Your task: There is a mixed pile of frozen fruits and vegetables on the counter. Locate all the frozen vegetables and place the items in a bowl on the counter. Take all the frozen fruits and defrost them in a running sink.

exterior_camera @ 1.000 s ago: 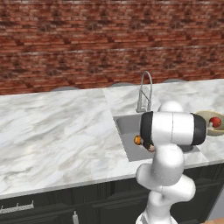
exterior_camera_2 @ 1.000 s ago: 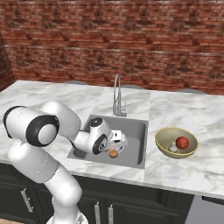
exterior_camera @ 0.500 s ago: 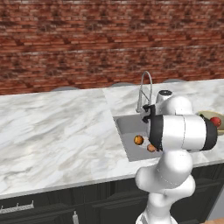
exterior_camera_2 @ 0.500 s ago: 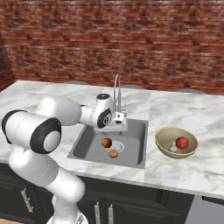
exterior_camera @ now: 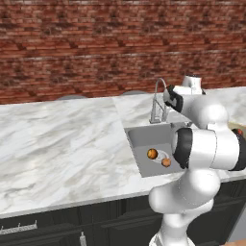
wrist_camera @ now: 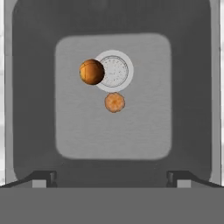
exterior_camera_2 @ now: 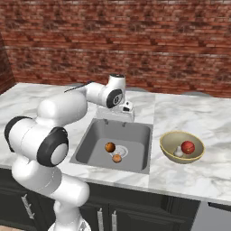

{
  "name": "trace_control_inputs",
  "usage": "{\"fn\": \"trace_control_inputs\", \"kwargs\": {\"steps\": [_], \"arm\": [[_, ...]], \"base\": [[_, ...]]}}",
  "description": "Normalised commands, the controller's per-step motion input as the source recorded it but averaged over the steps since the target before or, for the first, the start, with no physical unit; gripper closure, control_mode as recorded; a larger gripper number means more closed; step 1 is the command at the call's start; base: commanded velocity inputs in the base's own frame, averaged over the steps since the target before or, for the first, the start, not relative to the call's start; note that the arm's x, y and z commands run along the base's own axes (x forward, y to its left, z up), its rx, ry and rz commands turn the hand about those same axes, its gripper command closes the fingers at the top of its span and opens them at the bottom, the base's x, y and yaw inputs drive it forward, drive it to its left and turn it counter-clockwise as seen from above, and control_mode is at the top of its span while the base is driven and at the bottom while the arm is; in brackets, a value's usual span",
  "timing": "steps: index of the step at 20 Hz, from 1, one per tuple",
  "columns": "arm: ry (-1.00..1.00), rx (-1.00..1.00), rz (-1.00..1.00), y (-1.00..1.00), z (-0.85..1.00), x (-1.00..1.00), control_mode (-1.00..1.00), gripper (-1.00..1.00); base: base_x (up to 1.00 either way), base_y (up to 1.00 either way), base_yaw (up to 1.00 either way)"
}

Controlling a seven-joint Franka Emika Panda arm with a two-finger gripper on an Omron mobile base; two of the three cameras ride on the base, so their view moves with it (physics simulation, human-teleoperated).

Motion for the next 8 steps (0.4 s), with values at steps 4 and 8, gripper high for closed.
{"fn": "trace_control_inputs", "kwargs": {"steps": [4,8], "arm": [[-0.03,0.13,-0.08,0.02,1.0,-0.46,-1.0,-1.0],[-0.16,0.06,-0.06,0.1,0.95,-0.55,-1.0,-1.0]], "base": [[0.0,0.0,0.0],[0.0,0.0,0.0]]}}
